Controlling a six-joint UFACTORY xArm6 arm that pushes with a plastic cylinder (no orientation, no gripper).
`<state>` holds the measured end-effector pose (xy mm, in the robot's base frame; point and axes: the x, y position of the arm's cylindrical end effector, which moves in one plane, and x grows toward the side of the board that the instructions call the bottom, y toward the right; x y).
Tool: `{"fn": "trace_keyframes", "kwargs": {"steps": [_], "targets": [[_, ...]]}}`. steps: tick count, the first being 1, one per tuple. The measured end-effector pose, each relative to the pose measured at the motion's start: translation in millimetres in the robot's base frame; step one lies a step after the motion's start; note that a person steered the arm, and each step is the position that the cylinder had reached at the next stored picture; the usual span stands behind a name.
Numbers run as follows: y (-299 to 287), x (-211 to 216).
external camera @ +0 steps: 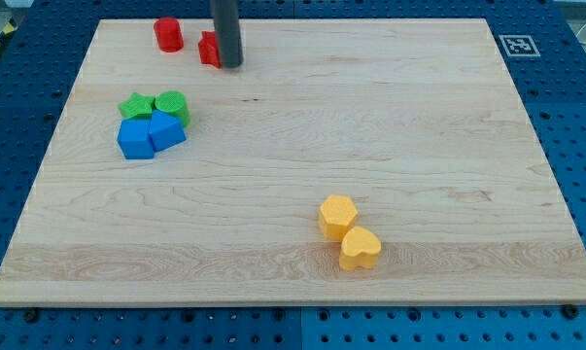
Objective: Move the yellow heart slightly right
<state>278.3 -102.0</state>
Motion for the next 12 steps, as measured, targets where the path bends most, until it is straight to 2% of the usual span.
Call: {"fn": "trace_keyframes", "kwargs": {"steps": [1,2,4,8,11,12], "targets": [[-26.7,-15.1],[-21.3,-7.5],[31.2,75.3],[47.8,261.9],[180.4,334.1],[203.3,340.0]]}}
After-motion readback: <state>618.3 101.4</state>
